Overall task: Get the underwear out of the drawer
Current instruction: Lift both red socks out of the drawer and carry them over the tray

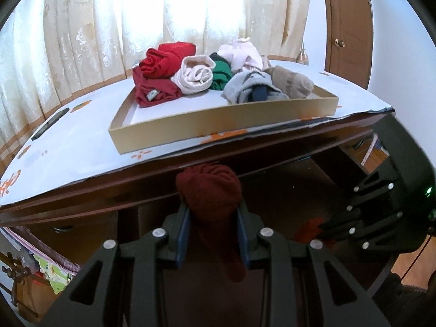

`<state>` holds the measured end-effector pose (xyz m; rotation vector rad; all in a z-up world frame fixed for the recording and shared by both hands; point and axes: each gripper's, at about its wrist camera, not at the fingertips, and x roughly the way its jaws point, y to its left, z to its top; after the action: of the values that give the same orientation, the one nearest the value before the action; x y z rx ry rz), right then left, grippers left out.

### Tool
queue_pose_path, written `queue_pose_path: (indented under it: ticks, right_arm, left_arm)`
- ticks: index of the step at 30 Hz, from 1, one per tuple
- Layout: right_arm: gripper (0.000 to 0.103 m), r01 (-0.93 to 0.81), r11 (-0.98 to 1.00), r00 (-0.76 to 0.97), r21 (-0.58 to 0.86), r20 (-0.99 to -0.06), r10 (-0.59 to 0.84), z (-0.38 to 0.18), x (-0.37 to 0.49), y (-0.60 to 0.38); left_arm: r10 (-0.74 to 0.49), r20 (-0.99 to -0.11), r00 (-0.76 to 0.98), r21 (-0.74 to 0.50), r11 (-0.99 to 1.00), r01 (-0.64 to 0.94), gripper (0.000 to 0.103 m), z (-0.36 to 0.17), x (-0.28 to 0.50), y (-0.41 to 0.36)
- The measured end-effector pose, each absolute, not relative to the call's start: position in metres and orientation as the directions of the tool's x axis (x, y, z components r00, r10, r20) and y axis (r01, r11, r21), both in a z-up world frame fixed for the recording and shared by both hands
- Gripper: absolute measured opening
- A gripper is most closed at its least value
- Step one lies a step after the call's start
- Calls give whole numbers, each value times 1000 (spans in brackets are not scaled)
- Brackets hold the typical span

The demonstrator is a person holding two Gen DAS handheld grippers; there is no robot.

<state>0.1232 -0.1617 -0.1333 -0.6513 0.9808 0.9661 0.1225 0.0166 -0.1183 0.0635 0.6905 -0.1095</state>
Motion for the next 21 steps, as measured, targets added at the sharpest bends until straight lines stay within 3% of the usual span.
queue_pose_path:
  ticks: [12, 21]
  right_arm:
    - [6, -885, 458, 327, -84, -812, 483, -70, 98, -173]
    - [6, -888, 442, 393, -128, -709, 586, 7, 103, -161]
  left_arm:
    - [-74, -601, 796, 48, 991, 128, 29, -92, 125, 23]
    - [-45, -552, 833, 104, 987, 122, 29, -54, 142, 32]
